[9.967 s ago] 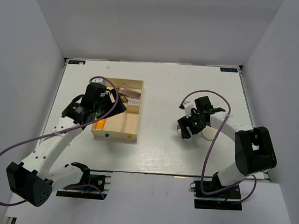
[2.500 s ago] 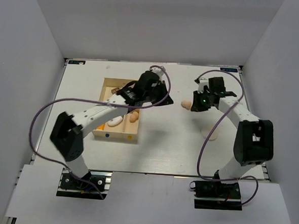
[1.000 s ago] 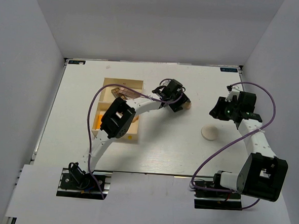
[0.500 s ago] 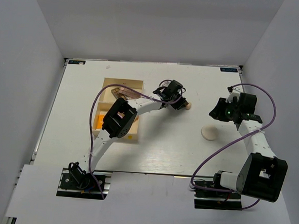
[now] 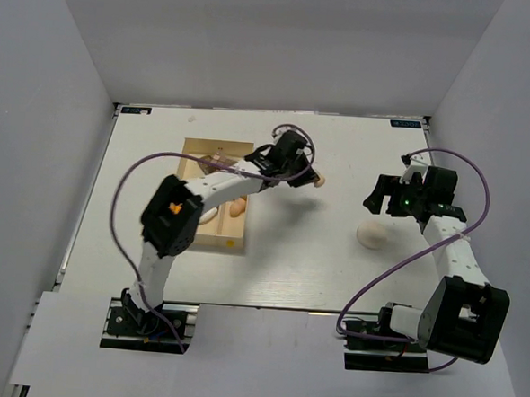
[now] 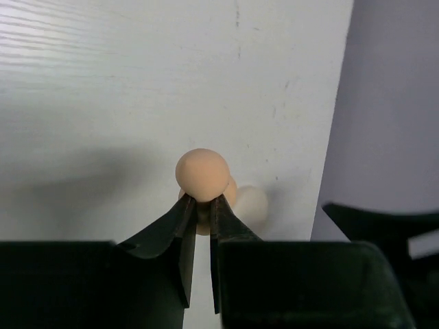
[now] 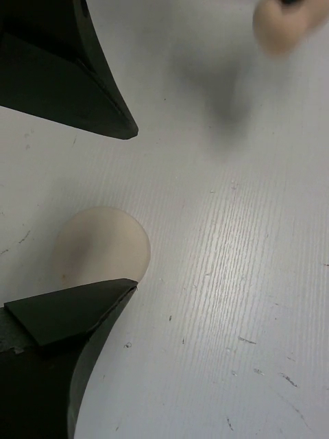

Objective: Organize the makeup

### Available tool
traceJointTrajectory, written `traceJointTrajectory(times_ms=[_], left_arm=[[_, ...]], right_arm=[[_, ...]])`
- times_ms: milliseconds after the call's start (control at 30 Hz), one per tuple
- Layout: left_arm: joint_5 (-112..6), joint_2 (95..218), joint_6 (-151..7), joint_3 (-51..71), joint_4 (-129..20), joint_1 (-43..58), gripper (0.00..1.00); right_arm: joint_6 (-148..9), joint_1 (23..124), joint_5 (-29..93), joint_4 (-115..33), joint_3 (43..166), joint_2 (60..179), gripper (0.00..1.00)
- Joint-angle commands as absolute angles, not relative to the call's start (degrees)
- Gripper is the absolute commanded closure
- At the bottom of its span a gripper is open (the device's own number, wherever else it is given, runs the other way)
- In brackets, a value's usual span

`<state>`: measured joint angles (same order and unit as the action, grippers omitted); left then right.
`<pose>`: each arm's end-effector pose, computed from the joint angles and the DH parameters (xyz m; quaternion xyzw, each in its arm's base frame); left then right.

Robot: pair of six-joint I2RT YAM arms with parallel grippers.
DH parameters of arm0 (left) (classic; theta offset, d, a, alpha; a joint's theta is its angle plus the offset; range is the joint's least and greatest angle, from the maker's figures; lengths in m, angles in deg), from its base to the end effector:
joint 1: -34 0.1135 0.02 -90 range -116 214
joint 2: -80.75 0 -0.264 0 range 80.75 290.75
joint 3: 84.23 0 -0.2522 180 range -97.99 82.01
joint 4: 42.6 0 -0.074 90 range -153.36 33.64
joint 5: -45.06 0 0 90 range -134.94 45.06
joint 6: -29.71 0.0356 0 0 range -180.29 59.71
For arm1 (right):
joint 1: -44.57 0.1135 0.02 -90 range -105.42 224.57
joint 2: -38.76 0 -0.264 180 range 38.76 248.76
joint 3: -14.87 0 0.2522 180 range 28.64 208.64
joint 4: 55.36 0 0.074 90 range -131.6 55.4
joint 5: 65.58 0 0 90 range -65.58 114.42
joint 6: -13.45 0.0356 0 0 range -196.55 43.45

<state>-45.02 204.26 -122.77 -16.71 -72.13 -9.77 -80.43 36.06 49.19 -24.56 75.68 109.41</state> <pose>0.3585 -0.3435 0.2141 -0.1474 0.8963 -0.3349 0.2504 0.2610 -0.0240 0.2502 -0.0536 0.8904 0.1497 0.4265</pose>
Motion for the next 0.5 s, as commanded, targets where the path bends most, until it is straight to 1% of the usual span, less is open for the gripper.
traceJointTrajectory(times_ms=[0, 33, 100, 133, 267, 400, 467], left_arm=[[-38.4, 186.7, -113.9, -8.5, -73.1, -8.6, 0.83], [-37.1, 181.2, -113.2, -6.3, -73.9, -8.6, 0.82], [-33.5, 176.1, -111.4, -0.5, -76.1, -8.6, 0.82], [-32.5, 171.5, -111.0, 1.0, -77.4, -8.6, 0.82], [-25.0, 163.7, -109.0, 6.9, -85.9, -8.0, 0.81], [-19.2, 160.8, -107.9, 9.9, -95.9, -6.9, 0.81], [-17.3, 160.6, -106.7, 10.6, -97.3, -6.9, 0.81]], right_arm=[[-83.8, 35.3, 51.5, -23.1, 76.6, 109.5, 0.11], [-85.0, 35.3, 52.6, -22.9, 76.6, 109.6, 0.11], [-85.8, 35.1, 53.8, -22.4, 76.4, 109.7, 0.11], [-86.4, 35.0, 54.6, -22.5, 76.3, 110.0, 0.11], [-87.9, 35.0, 55.4, -22.2, 76.2, 111.0, 0.11], [-90.2, 35.3, 53.5, -20.0, 76.8, 113.6, 0.11], [-91.5, 35.3, 52.5, -18.7, 77.3, 115.1, 0.11]])
